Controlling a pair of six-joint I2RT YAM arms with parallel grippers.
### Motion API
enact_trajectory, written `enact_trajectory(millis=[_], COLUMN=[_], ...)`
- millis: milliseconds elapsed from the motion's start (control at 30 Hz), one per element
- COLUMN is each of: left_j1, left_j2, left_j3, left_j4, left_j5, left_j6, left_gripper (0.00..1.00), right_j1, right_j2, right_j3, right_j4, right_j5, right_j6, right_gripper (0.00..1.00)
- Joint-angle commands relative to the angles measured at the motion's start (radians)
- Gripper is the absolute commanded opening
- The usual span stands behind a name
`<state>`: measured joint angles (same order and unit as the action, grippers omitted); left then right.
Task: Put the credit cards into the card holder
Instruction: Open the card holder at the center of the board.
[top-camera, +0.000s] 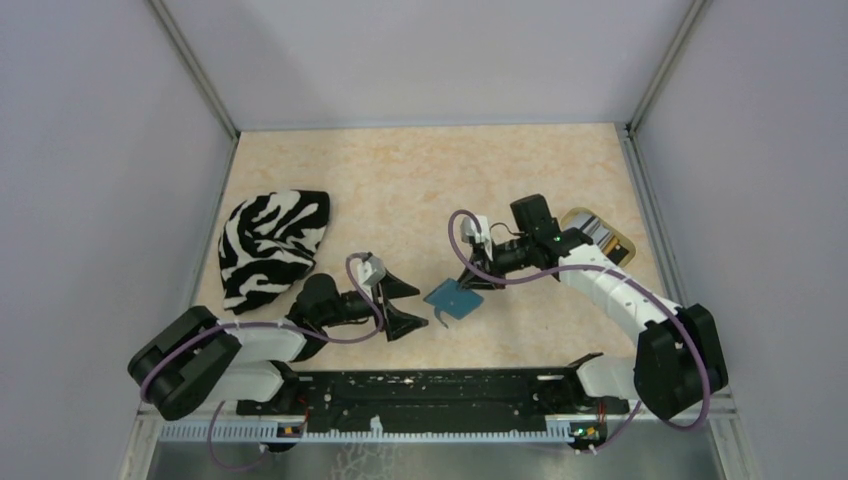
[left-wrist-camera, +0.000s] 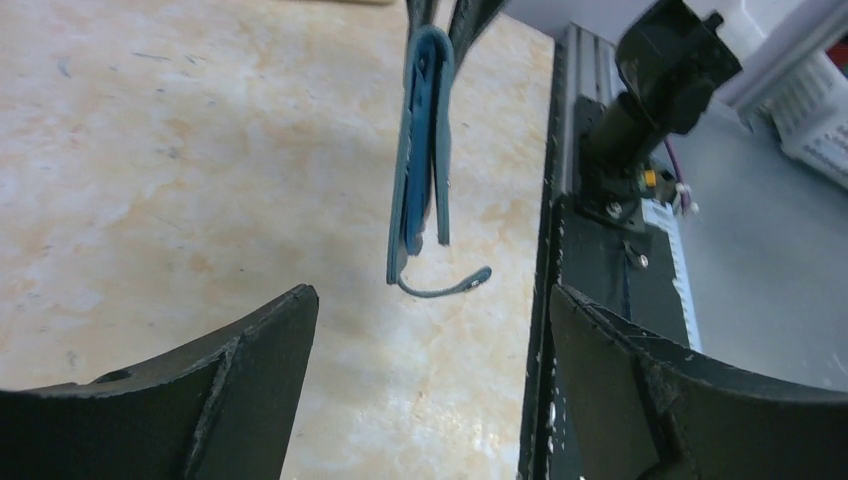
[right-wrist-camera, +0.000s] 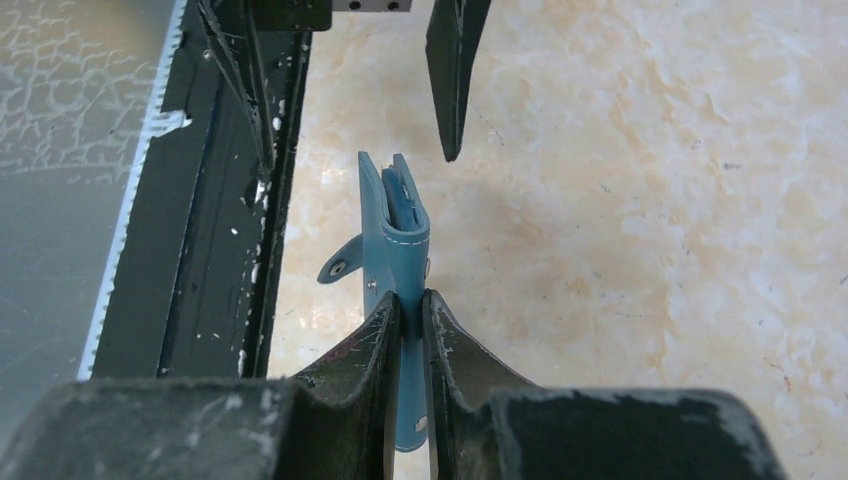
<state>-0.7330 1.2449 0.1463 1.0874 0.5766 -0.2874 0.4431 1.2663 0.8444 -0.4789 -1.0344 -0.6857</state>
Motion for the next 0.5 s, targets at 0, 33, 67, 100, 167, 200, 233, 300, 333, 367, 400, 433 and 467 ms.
enact_trajectory(millis=[0, 33, 67, 100, 167, 200, 233, 300, 333, 367, 400, 433, 467], left_j1=[0.004, 0.004, 0.004, 0.004, 0.004, 0.004, 0.003, 0.003, 0.003, 0.003, 0.003, 0.002, 0.0], left_j2=[0.08, 0.102, 0.136, 0.153, 0.208, 0.23, 0.251, 0.287, 0.302, 0.314, 0.325, 0.336, 0.346], left_j3=[-0.008, -0.023, -0.029, -0.023, 0.005, 0.018, 0.026, 0.034, 0.037, 0.042, 0.048, 0.054, 0.061], left_j4=[0.097, 0.183, 0.231, 0.259, 0.279, 0.291, 0.314, 0.379, 0.411, 0.435, 0.453, 0.467, 0.483], left_j5=[0.178, 0.183, 0.183, 0.186, 0.204, 0.21, 0.213, 0.219, 0.221, 0.226, 0.229, 0.236, 0.243], left_j6=[0.088, 0.1, 0.104, 0.103, 0.094, 0.084, 0.072, 0.051, 0.04, 0.029, 0.012, 0.0, -0.007], left_gripper=[0.91, 0.91, 0.9, 0.88, 0.8, 0.77, 0.74, 0.7, 0.68, 0.65, 0.63, 0.62, 0.59], right_j1=[0.006, 0.007, 0.007, 0.006, 0.007, 0.008, 0.008, 0.007, 0.008, 0.008, 0.007, 0.008, 0.007], right_j2=[-0.015, -0.013, -0.011, -0.008, -0.005, -0.004, -0.002, -0.002, -0.002, 0.0, 0.001, 0.002, 0.004], right_j3=[0.007, 0.009, 0.011, 0.012, 0.017, 0.019, 0.02, 0.019, 0.018, 0.018, 0.019, 0.019, 0.02], right_j4=[-0.066, -0.074, -0.08, -0.084, -0.1, -0.109, -0.114, -0.115, -0.114, -0.114, -0.115, -0.116, -0.116], right_j5=[-0.123, -0.139, -0.149, -0.159, -0.174, -0.18, -0.185, -0.19, -0.191, -0.19, -0.192, -0.192, -0.192], right_j6=[-0.15, -0.16, -0.164, -0.168, -0.18, -0.187, -0.191, -0.193, -0.193, -0.193, -0.193, -0.193, -0.193], right_gripper=[0.11, 0.11, 0.11, 0.11, 0.11, 0.11, 0.11, 0.11, 0.11, 0.11, 0.11, 0.11, 0.11])
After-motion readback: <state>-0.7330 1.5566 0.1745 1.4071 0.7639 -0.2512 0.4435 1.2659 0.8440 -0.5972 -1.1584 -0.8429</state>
